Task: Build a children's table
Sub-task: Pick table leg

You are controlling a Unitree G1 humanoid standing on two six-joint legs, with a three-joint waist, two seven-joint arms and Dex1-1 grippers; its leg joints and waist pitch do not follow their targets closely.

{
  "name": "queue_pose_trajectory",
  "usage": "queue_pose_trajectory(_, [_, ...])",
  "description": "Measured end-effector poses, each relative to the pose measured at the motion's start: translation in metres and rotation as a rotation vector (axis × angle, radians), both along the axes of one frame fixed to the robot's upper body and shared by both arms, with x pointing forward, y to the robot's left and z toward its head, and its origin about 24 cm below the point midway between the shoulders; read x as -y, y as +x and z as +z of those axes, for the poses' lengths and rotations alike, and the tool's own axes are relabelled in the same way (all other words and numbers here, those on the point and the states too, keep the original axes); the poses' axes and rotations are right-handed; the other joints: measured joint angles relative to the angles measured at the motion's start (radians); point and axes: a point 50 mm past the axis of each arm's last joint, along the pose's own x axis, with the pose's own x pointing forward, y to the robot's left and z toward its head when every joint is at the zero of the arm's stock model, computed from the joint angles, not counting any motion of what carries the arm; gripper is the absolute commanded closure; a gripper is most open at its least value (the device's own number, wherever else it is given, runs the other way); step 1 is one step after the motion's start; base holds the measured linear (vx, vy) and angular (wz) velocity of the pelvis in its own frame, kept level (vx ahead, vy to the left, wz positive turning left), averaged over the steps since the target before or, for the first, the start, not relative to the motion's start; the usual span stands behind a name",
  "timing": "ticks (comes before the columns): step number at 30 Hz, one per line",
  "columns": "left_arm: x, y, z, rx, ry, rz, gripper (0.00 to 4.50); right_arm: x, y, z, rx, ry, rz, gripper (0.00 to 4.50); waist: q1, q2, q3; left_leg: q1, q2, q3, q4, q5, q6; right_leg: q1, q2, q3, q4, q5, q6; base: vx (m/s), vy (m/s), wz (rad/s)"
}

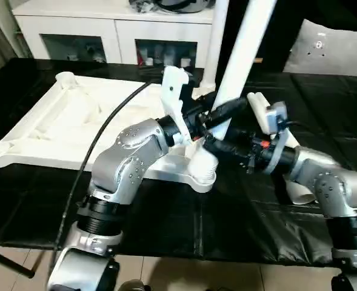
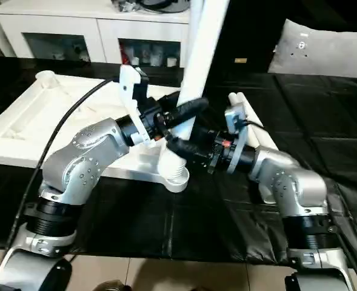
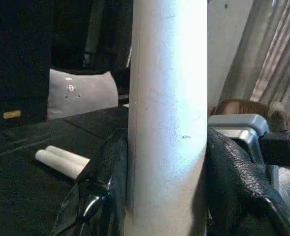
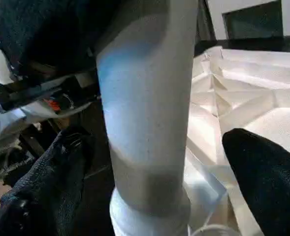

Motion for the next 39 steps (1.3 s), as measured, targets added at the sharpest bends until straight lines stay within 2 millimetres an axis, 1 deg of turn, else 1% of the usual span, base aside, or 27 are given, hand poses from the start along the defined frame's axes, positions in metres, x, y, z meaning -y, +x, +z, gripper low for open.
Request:
queue_pose_trajectory(2, [0.003,-0.001,0.0,0.005,0.0,-0.008,2.65,-0.003,0.001,-0.002,-0.003,-0.008,0.006,0.26,0.002,0.0,0.0,0.0,0.0,0.0,0.0,0.0,0.0,0.0,0.0,0.0,0.0,0.0,0.0,0.0,0.0,0.0])
queue_pose_trajectory(4, [0.004,-0.001,0.0,0.01,-0.002,-0.01,2.65,-0.006,0.001,-0.001,-0.002,-0.006,0.014,0.36,0.002,0.0,0.0,0.0,0.0,0.0,0.0,0.0,0.0,0.0,0.0,0.0,0.0,0.0,0.0,0.0,0.0,0.0])
queue_pose_trajectory(8, [0.005,-0.002,0.001,0.011,-0.002,-0.008,2.65,-0.006,0.002,-0.001,0.006,-0.006,0.013,0.82,0.003,-0.001,0.0,0.0,0.0,0.0,0.0,0.0,0.0,0.0,0.0,0.0,0.0,0.0,0.0,0.0,0.0,0.0])
queue_pose_trajectory(9, [0.005,-0.002,0.001,0.011,-0.003,-0.007,2.65,-0.007,0.003,-0.001,0.006,-0.003,0.012,0.82,0.003,-0.001,0.0,0.0,0.0,0.0,0.0,0.0,0.0,0.0,0.0,0.0,0.0,0.0,0.0,0.0,0.0,0.0])
queue_pose_trajectory(11, [0.006,-0.002,0.001,0.011,-0.006,-0.01,2.65,-0.008,0.003,-0.002,0.004,-0.001,0.013,1.05,0.003,-0.001,0.0,0.0,0.0,0.0,0.001,0.0,0.0,0.0,0.0,0.0,0.0,0.0,0.0,0.0,0.0,0.0])
queue_pose_trajectory(12, [0.007,-0.003,0.001,0.014,-0.008,-0.011,2.65,-0.009,0.003,-0.003,0.002,0.0,0.013,1.05,0.003,-0.001,0.0,0.0,0.0,0.0,0.001,0.0,0.0,0.0,0.0,0.0,0.0,0.0,0.0,0.0,0.0,0.0])
queue_pose_trajectory(16, [0.008,-0.003,0.002,0.021,-0.006,-0.006,2.65,-0.01,0.003,-0.004,0.001,0.005,0.018,1.41,0.003,-0.001,0.0,0.0,0.0,0.0,0.001,0.0,0.0,0.0,0.0,0.0,0.001,0.0,0.0,0.0,0.0,0.0])
queue_pose_trajectory(17, [0.008,-0.003,0.002,0.021,-0.006,-0.004,2.65,-0.01,0.004,-0.003,0.001,0.007,0.023,1.58,0.003,-0.001,0.0,0.0,0.0,0.0,0.001,0.0,0.0,0.0,0.0,0.0,0.001,0.0,0.0,0.0,0.0,0.0])
queue_pose_trajectory(18, [0.008,-0.003,0.002,0.021,-0.007,-0.003,2.65,-0.01,0.004,-0.004,0.001,0.008,0.026,1.58,0.003,-0.001,0.0,0.0,0.0,0.0,0.001,0.0,0.0,0.0,0.0,0.0,0.001,0.0,0.0,0.0,0.0,0.0])
queue_pose_trajectory(19, [0.008,-0.003,0.002,0.02,-0.007,0.0,2.65,-0.01,0.004,-0.004,0.001,0.01,0.027,1.76,0.003,-0.001,0.0,0.0,0.0,0.0,0.001,0.0,0.0,0.0,0.0,0.0,0.001,0.0,0.0,0.0,0.0,0.0])
queue_pose_trajectory(21, [0.008,-0.003,0.002,0.02,-0.007,0.002,2.65,-0.011,0.003,-0.004,0.001,0.011,0.031,1.92,0.002,-0.001,0.0,0.0,0.0,0.0,0.001,0.0,0.0,0.0,0.0,0.0,0.001,0.0,0.0,0.0,0.0,0.0])
queue_pose_trajectory(24, [0.008,-0.003,0.002,0.02,-0.007,0.004,2.65,-0.013,0.003,-0.004,0.001,0.016,0.038,2.04,0.002,-0.001,0.0,0.0,0.0,0.0,0.001,0.0,0.0,0.0,0.0,0.0,0.001,0.0,0.0,0.0,0.0,0.0])
queue_pose_trajectory(26, [0.008,-0.003,0.002,0.019,-0.009,0.003,2.65,-0.014,0.003,-0.004,0.001,0.016,0.042,2.25,0.002,-0.001,0.0,0.0,0.0,0.0,0.002,0.0,0.0,0.0,0.0,0.0,0.001,0.0,0.0,0.0,0.0,0.0])
queue_pose_trajectory(27, [0.008,-0.003,0.002,0.019,-0.009,0.003,2.65,-0.014,0.003,-0.004,0.002,0.017,0.044,2.25,0.002,-0.001,0.0,0.0,0.0,0.0,0.002,0.0,0.0,0.0,0.0,0.0,0.001,0.0,0.0,0.0,0.0,0.0])
queue_pose_trajectory(28, [0.008,-0.003,0.002,0.018,-0.009,0.005,2.65,-0.015,0.003,-0.004,0.003,0.016,0.047,2.38,0.002,-0.001,0.0,0.0,0.0,0.0,0.002,0.0,0.0,0.0,0.0,0.0,0.001,0.0,0.0,0.0,0.0,0.0])
queue_pose_trajectory(30, [0.008,-0.003,0.002,0.018,-0.009,0.006,2.65,-0.015,0.004,-0.004,0.005,0.013,0.048,2.49,0.002,-0.001,0.0,0.0,0.0,0.0,0.002,0.0,0.0,0.0,0.0,0.0,0.001,0.0,0.0,0.0,0.0,0.0])
queue_pose_trajectory(39, [0.009,-0.002,0.002,0.015,-0.013,0.01,2.65,-0.017,0.004,-0.003,0.019,0.017,0.045,2.58,0.002,-0.001,0.0,0.0,0.0,0.0,0.003,0.0,0.0,0.0,0.0,0.0,0.002,0.001,0.0,0.0,0.0,0.0])
